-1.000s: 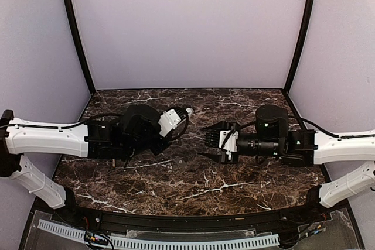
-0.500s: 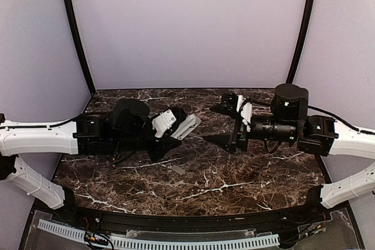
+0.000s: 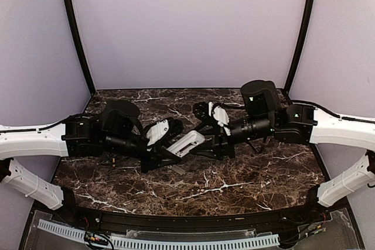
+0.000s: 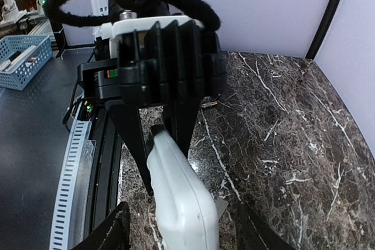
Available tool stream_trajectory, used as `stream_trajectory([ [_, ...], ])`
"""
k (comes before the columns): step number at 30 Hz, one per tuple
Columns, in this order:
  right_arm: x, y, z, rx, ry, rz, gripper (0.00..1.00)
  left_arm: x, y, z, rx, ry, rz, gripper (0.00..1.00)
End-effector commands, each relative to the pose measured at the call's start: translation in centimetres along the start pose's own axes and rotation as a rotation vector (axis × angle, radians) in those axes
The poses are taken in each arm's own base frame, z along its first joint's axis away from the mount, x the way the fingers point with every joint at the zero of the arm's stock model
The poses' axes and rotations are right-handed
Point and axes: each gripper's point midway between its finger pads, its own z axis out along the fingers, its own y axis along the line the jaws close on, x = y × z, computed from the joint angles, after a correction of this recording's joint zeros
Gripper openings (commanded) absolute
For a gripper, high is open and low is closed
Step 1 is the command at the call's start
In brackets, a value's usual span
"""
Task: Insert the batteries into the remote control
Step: Pass from the left arm to the right
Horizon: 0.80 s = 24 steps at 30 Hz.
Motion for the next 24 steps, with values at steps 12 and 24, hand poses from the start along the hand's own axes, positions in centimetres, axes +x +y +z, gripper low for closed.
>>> stream_trajectory([
  [12,-0.6,1.3,0.5,-0.117,0.005,0.088,0.13,0.1,-0.8,-0.5,0.044,0.0,0.035,0.01],
  [24,8.1,-3.4,-1.9,0.126,0.092,0.664,0.04,-0.2,4.6,-2.1,-0.26,0.015,-0.113,0.83],
])
